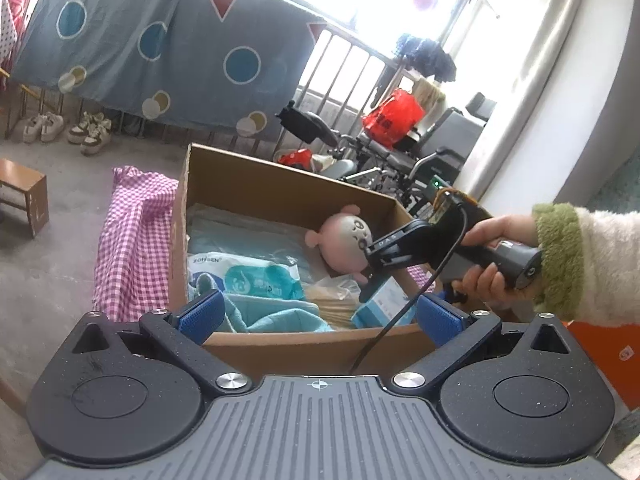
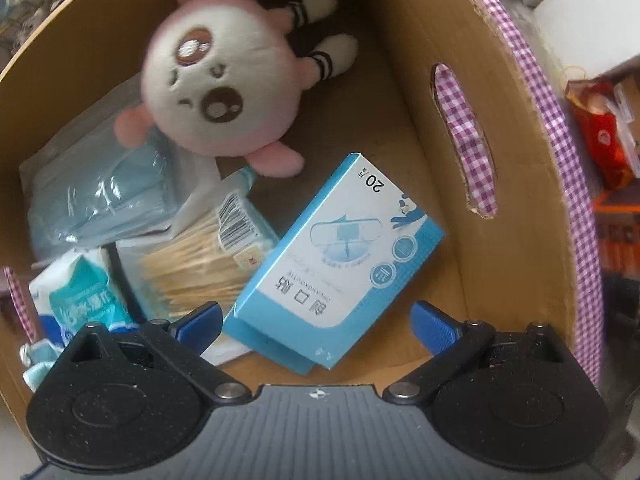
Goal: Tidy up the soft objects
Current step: 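Move the right gripper out of the box to the green scrunchie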
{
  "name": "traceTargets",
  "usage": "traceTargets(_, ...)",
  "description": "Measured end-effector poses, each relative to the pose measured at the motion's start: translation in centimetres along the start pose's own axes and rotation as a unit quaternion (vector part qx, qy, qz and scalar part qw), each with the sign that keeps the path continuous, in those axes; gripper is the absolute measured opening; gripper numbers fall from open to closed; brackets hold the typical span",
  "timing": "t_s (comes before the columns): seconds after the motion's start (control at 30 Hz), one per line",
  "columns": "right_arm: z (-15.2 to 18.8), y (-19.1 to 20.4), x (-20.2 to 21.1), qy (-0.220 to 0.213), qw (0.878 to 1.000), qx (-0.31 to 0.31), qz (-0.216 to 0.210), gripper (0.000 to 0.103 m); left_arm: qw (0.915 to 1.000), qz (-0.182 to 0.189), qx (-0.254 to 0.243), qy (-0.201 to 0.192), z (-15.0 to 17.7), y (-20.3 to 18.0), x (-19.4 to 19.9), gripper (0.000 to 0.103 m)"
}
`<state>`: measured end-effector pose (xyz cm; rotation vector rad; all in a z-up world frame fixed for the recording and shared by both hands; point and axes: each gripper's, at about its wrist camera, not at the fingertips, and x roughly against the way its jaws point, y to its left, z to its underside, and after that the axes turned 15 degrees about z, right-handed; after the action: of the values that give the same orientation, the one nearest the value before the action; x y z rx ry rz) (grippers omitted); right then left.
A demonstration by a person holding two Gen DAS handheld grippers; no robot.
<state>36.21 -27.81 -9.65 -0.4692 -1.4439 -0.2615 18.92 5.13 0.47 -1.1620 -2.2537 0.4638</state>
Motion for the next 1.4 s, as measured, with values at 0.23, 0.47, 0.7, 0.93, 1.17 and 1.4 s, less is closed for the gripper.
traceTargets(0.23,-0.9,-0.4,-1.0,-0.019,1.0,-0.011,-0.001,0.085,0.9999,-0.001,0.014,-0.002,0.4,1.2,0.3,0.102)
traceTargets(0.47,-0.4,0.6,0.9,-0.078,0.995,0.054,0.036,0.069,0.9995,0.004,0.03,-0.006,0.6,1.9,0.7,0.102)
traceTargets(0.7,-1.2,0.6,-0.3,-0.033,0.998,0.044,0.044,0.085,0.9995,0.005,0.03,-0.003,0.7,1.8,0.8,0.102)
traceTargets(0.93,0.0,4.1,-0.9,-0.064,0.975,0.186,0.103,0.084,0.9993,0.007,0.035,-0.001,0.5,2.0,0.7,0.102)
traceTargets(1.17,0.8,7.0,-1.5,-0.101,0.92,0.321,0.199,0.085,0.9995,0.004,0.032,0.005,0.7,1.8,0.7,0.102)
traceTargets(1.4,3.4,8.7,-2.3,-0.16,0.855,0.42,0.258,0.094,0.9996,0.001,0.028,0.007,0.7,1.5,0.4,0.102)
